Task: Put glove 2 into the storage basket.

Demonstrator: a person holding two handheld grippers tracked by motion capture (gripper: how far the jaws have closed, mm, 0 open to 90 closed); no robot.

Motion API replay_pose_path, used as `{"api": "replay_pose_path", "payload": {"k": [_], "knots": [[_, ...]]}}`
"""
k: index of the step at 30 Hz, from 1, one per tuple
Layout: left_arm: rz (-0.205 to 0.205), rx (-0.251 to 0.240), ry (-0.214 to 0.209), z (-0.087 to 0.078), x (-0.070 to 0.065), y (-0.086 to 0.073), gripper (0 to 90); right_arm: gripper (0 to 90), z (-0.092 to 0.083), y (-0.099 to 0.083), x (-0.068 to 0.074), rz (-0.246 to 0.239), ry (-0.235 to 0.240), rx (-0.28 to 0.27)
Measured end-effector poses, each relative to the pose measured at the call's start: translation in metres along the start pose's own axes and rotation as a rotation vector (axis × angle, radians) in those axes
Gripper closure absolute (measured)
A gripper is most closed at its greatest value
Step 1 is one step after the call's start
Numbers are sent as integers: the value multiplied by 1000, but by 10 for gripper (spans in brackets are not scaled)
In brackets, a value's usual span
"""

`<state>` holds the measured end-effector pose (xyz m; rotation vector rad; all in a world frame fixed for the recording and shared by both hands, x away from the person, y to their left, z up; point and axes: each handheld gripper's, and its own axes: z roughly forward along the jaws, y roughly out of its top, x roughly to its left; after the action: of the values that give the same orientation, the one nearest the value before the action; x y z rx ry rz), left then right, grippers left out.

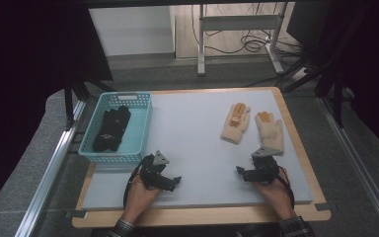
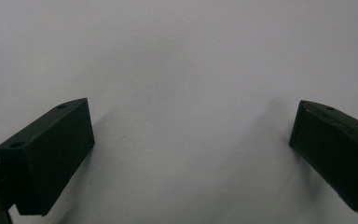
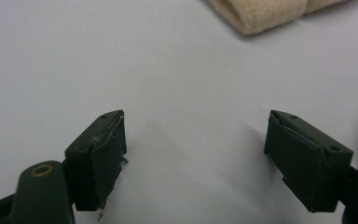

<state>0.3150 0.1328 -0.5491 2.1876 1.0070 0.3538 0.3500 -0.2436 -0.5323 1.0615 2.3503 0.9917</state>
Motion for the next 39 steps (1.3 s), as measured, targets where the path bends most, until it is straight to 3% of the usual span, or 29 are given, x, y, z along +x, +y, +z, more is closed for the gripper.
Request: {"api": "replay_pose_path", "payload": {"k": [9, 14, 18, 22, 25, 29, 34, 39], "knots": [[0, -1, -2, 0, 0, 0, 0, 234, -1, 0, -1, 1, 3, -1], [0, -2, -2, 0, 0, 0, 0, 421, -4, -1, 0, 3, 7, -20], [0, -2, -2, 0, 0, 0, 0, 618, -10, 0, -6, 14, 12, 0], [-1, -3, -1, 0, 0, 0, 1, 809, -20, 3, -18, 53, 34, -8], [-1, -3, -1, 0, 0, 0, 2, 871, -28, 6, -28, 41, 17, -11], [-2, -4, -1, 0, 0, 0, 2, 878, -38, 12, -50, 52, -9, -32], [-4, -5, -1, 0, 0, -1, 3, 874, -45, 18, -75, 59, -94, -41], [-4, -6, 0, 0, 0, -1, 4, 856, -45, 17, -105, 130, -154, -48]]}}
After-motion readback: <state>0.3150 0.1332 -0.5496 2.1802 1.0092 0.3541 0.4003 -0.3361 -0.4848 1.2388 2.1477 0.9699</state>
